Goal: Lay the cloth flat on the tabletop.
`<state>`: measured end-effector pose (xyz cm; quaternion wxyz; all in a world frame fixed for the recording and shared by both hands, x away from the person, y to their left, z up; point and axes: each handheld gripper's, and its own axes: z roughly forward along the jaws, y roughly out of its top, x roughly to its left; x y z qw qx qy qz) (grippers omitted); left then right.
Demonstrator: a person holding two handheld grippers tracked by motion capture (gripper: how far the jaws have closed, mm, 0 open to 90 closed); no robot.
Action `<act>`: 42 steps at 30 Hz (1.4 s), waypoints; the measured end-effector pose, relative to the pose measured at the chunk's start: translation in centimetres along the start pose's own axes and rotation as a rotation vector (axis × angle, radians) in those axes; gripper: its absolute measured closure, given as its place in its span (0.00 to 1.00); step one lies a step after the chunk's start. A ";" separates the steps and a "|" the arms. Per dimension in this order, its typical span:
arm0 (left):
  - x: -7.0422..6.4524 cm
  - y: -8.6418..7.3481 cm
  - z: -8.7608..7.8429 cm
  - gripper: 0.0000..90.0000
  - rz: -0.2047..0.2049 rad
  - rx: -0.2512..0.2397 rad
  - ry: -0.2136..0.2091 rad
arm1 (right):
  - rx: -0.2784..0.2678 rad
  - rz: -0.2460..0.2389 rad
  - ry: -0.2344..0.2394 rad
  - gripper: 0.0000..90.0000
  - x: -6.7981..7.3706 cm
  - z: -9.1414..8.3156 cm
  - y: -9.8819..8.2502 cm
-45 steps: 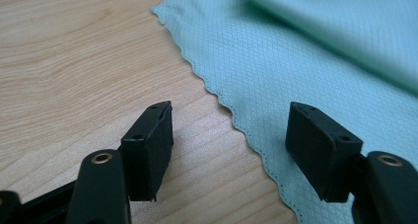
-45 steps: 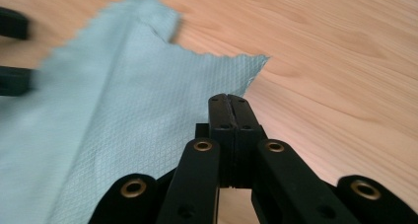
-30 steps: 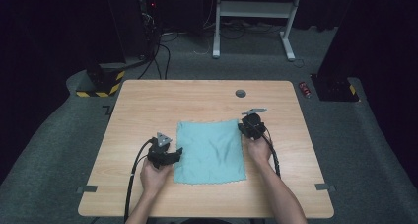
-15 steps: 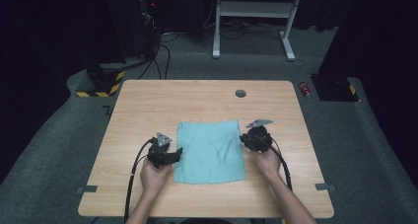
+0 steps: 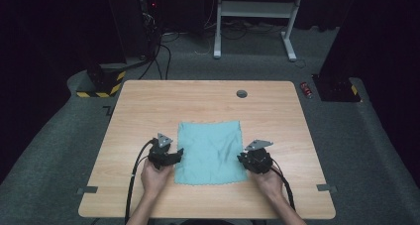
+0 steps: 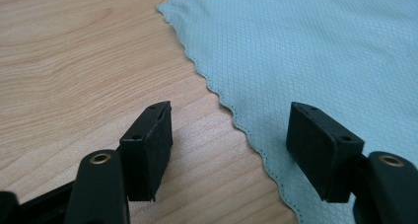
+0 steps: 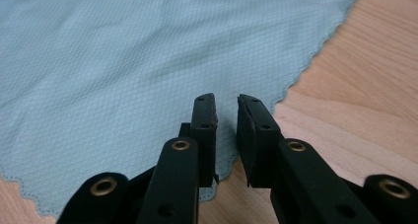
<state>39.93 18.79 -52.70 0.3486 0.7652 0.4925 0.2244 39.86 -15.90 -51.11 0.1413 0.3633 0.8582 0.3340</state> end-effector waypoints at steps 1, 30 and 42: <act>0.0 0.0 0.0 0.38 0.001 0.000 0.000 | 0.004 0.002 0.004 0.87 0.1 0.1 0.0; -4.5 -3.2 -6.1 0.63 0.190 0.018 -0.165 | -0.066 -0.042 0.028 0.87 2.2 -3.5 -3.1; -3.9 -4.4 -6.1 0.77 0.165 0.036 -0.165 | -0.036 -0.073 0.021 0.92 2.9 -3.0 -4.1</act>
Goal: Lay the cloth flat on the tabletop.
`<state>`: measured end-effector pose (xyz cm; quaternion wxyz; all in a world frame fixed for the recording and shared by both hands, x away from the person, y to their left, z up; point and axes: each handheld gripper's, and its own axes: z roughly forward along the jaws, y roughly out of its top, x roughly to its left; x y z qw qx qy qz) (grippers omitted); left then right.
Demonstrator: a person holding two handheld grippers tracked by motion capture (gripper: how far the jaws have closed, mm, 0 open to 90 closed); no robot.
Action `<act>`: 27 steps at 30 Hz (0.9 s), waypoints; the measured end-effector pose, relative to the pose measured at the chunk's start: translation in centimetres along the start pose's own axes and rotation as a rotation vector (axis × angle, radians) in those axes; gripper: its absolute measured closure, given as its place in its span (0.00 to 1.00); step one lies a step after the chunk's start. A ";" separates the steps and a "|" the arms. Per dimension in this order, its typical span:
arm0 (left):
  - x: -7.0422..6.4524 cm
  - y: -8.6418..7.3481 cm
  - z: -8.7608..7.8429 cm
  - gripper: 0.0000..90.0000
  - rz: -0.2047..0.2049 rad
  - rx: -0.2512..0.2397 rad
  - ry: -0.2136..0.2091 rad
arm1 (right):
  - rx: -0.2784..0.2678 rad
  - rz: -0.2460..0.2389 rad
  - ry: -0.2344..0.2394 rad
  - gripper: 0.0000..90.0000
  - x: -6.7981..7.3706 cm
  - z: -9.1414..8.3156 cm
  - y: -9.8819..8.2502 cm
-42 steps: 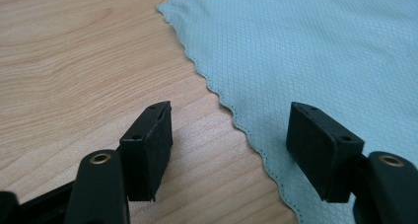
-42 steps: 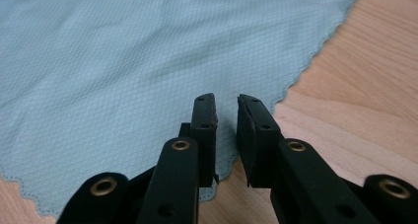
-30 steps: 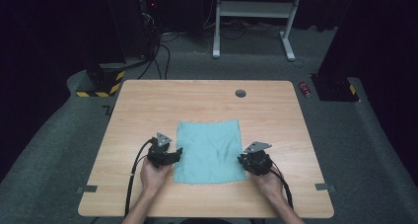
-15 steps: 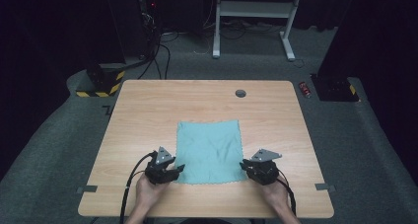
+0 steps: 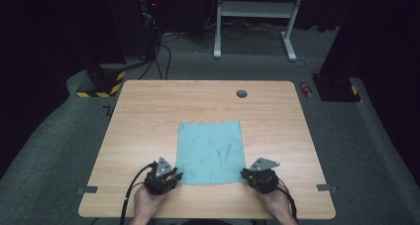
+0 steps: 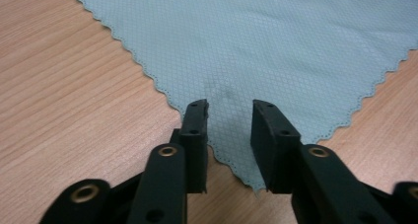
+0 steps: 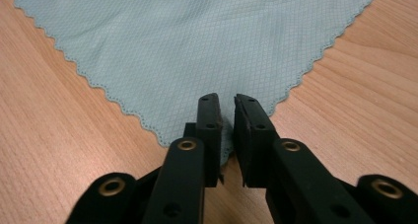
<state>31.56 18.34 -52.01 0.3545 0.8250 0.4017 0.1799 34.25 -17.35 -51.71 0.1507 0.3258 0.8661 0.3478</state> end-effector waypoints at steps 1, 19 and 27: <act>0.0 0.0 0.0 0.79 -0.006 -0.002 -0.003 | 0.000 -0.003 -0.001 0.93 0.0 0.0 0.0; -0.3 0.0 -0.5 0.55 -0.002 -0.022 -0.016 | -0.060 0.027 0.019 0.86 -0.2 -0.5 0.6; -0.3 2.2 2.0 0.50 -0.012 -0.030 -0.009 | -0.028 -0.001 0.045 0.81 0.2 2.0 2.1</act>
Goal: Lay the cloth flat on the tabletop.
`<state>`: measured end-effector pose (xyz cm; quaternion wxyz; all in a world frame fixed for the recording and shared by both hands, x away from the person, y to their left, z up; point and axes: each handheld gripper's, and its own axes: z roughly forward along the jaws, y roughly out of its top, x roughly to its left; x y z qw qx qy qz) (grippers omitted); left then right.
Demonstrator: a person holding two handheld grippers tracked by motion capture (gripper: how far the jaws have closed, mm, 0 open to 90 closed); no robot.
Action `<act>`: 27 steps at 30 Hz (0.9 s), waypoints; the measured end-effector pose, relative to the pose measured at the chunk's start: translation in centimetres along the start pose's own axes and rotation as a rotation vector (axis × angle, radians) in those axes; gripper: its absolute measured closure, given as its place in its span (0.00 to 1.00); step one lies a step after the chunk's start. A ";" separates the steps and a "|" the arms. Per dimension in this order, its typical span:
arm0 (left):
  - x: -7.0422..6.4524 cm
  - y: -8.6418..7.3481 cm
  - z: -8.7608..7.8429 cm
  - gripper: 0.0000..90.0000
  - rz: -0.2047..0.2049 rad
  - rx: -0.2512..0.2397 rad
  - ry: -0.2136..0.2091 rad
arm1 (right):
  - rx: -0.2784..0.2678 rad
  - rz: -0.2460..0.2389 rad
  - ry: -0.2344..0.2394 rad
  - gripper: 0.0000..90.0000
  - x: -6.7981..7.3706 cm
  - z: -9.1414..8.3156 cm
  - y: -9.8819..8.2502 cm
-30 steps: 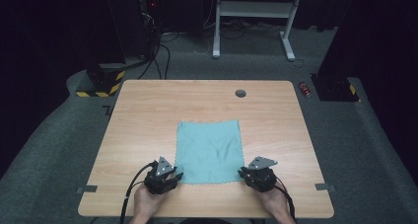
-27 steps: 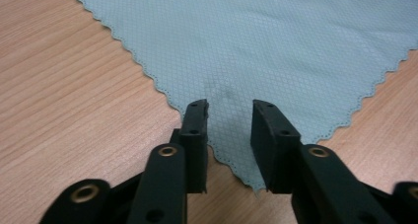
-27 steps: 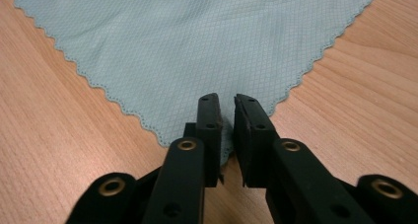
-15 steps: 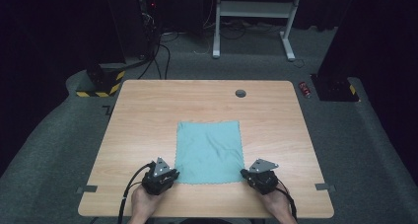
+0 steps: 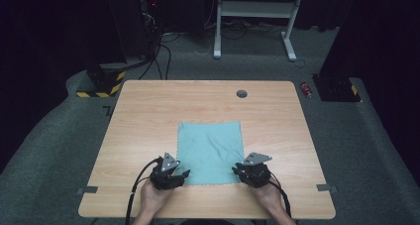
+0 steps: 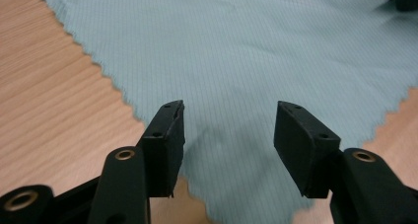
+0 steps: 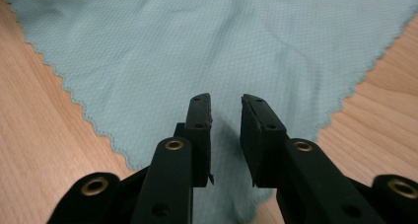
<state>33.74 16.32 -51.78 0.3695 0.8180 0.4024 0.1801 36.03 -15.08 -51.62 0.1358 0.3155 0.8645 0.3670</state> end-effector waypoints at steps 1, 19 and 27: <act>0.0 0.1 0.6 0.50 -0.011 0.006 -0.005 | 0.012 -0.008 0.001 0.80 0.2 0.4 0.1; -0.2 -0.5 0.8 0.42 0.002 -0.016 0.014 | -0.028 0.009 -0.038 0.64 0.4 -0.2 -1.2; -0.1 -0.4 0.8 0.39 0.001 -0.014 -0.007 | -0.024 0.015 -0.044 0.61 0.4 -0.2 -1.1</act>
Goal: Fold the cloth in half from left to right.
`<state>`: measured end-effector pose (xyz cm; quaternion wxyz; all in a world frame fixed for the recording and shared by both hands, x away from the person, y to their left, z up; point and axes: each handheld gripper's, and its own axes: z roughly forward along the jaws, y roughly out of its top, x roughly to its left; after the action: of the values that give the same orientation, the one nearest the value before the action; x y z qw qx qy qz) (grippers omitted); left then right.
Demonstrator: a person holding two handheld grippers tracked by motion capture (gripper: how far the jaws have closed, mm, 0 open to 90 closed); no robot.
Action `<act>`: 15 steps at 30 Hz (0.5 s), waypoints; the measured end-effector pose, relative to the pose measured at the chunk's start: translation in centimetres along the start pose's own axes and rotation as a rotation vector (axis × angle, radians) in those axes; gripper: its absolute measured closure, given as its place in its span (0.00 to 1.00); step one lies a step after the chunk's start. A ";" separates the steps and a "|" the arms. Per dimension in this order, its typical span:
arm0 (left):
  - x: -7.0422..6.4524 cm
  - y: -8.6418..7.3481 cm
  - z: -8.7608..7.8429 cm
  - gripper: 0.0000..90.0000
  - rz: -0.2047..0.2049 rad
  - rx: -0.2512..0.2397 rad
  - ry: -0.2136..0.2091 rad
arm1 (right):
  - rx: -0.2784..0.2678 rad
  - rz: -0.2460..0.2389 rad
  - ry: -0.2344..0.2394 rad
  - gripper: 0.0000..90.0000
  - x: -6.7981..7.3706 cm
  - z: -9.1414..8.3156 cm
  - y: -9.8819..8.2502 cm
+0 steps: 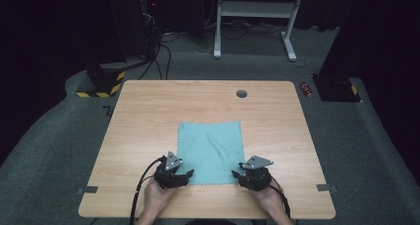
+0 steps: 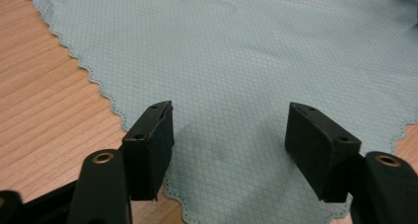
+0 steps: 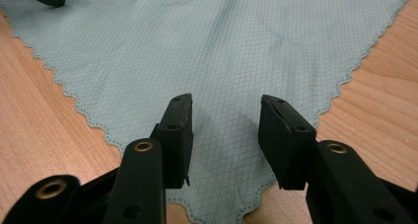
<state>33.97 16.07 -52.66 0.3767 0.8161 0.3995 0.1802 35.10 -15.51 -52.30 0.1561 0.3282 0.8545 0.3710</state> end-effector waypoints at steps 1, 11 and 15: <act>0.1 0.0 0.0 0.40 -0.017 -0.007 -0.004 | -0.002 0.003 0.001 0.59 0.0 0.0 0.0; 1.5 2.0 0.0 0.40 -0.039 0.014 0.002 | 0.019 -0.003 0.023 0.57 0.6 0.7 1.2; 2.8 2.6 0.3 0.41 -0.066 0.030 0.020 | -0.002 -0.027 0.056 0.58 1.1 1.1 2.2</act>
<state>37.23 17.12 -50.89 0.3660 0.8061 0.4328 0.1698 35.84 -12.98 -51.45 0.1373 0.3057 0.8626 0.3790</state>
